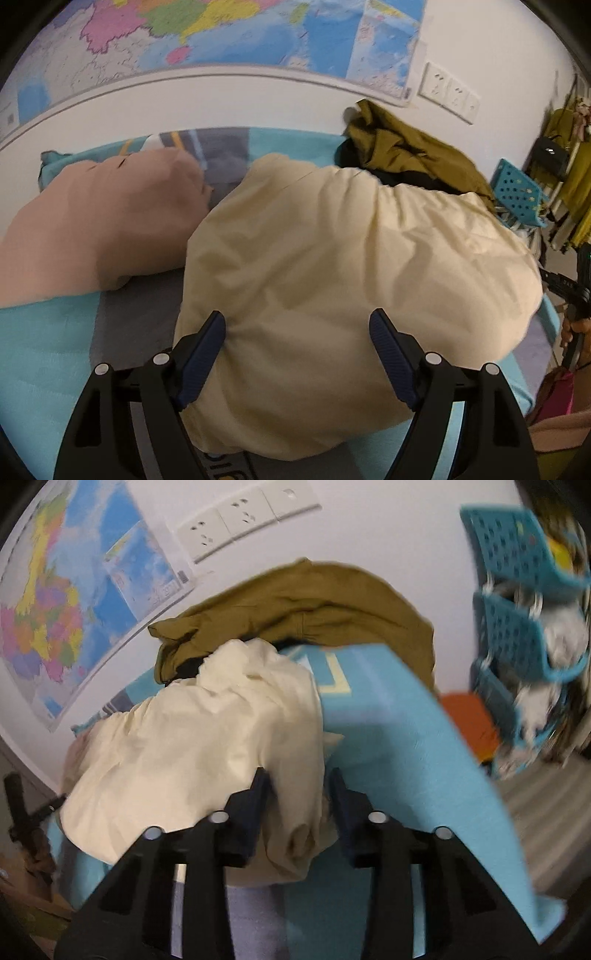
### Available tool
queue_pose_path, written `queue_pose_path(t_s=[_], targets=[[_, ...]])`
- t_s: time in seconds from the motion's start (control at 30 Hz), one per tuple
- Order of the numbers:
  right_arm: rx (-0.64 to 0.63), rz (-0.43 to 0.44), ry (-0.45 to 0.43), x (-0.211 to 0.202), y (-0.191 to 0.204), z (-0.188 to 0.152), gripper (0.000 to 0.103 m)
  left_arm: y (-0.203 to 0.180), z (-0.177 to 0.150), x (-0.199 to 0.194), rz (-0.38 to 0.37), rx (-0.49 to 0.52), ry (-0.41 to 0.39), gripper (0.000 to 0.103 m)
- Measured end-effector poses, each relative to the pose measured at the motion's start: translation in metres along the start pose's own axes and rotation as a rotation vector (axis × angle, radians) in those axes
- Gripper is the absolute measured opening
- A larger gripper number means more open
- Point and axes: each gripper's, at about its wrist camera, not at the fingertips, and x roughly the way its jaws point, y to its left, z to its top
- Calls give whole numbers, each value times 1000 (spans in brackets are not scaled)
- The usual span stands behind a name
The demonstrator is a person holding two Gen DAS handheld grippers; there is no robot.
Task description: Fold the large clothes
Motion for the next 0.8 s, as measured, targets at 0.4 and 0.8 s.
queue_pose_path(t_s=[0.4,0.8], targets=[[33,-24,-27,8,-4,13,26,2,-2,-1,6,-25,1,77],[-236,97,-134,-48,100,4,58,-3,-14,-31,36,36,-13,77]])
